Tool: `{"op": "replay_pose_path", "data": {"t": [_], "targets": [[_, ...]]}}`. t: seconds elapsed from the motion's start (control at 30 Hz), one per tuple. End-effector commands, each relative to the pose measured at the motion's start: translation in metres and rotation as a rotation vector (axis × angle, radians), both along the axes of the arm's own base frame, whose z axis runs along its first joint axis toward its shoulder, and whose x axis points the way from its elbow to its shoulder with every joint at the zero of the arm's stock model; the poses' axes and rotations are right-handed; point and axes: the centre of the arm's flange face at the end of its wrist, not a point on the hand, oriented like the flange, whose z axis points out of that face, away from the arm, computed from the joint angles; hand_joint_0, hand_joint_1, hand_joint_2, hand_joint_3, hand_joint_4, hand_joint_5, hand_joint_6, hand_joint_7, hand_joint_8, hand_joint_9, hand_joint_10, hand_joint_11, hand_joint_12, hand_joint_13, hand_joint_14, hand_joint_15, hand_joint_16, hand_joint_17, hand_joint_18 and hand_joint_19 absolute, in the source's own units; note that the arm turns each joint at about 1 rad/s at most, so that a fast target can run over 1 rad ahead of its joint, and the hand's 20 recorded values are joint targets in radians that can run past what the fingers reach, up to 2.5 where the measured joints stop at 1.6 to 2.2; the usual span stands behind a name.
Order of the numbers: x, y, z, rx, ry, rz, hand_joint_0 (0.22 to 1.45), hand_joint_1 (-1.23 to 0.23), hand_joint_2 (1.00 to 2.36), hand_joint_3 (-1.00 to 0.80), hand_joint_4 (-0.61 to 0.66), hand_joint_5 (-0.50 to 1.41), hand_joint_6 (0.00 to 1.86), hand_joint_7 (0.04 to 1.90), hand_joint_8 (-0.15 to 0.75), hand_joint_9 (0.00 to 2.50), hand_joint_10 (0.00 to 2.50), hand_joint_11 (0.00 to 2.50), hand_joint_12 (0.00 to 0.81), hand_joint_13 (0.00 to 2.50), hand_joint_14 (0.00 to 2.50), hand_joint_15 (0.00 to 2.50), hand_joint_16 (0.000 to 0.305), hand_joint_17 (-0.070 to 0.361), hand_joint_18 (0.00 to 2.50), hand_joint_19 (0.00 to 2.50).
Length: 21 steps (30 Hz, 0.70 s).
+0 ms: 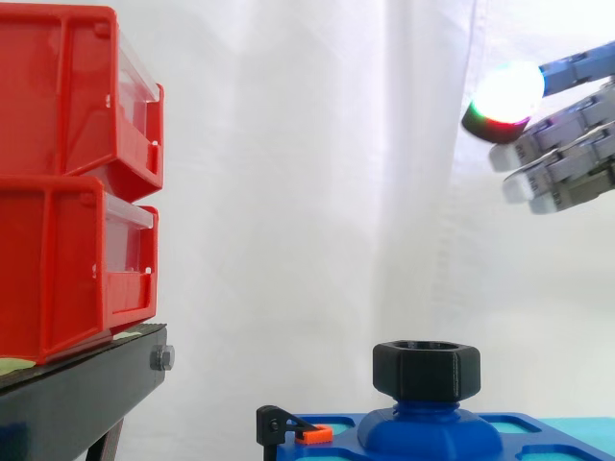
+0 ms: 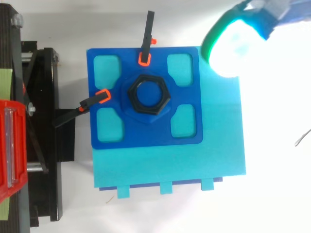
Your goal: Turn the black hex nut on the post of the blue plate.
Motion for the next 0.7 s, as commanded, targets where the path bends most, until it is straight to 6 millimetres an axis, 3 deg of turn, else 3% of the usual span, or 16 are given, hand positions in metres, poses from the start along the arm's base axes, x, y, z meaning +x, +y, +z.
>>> {"op": "replay_pose_path", "data": {"t": [0.0, 0.2, 0.33, 0.57, 0.67], "targets": [[0.020, 0.005, -0.012, -0.050, 0.006, 0.014, 0.47, -0.49, 1.00, -0.50, 0.15, -0.22, 0.50, 0.75, 0.255, 0.41, 0.00, 0.00, 0.372, 0.26, 0.00, 0.01, 0.062, 0.140, 0.19, 0.08], [0.048, 0.014, -0.016, -0.105, -0.003, 0.030, 0.47, -0.49, 1.00, -0.50, 0.15, -0.22, 0.50, 0.76, 0.255, 0.41, 0.00, 0.00, 0.376, 0.23, 0.00, 0.00, 0.060, 0.134, 0.17, 0.07], [0.072, 0.028, -0.032, -0.148, 0.021, 0.091, 0.47, -0.50, 1.00, -0.50, 0.16, -0.22, 0.50, 0.75, 0.257, 0.40, 0.00, 0.00, 0.374, 0.20, 0.00, 0.00, 0.058, 0.131, 0.15, 0.06], [0.087, 0.041, -0.044, -0.188, 0.011, 0.118, 0.47, -0.50, 1.00, -0.50, 0.16, -0.22, 0.50, 0.75, 0.259, 0.40, 0.00, 0.00, 0.376, 0.18, 0.00, 0.00, 0.058, 0.130, 0.13, 0.06], [0.104, 0.046, -0.050, -0.221, 0.011, 0.134, 0.47, -0.50, 1.00, -0.50, 0.16, -0.21, 0.50, 0.76, 0.260, 0.40, 0.00, 0.00, 0.376, 0.18, 0.00, 0.00, 0.058, 0.130, 0.13, 0.05]]}}
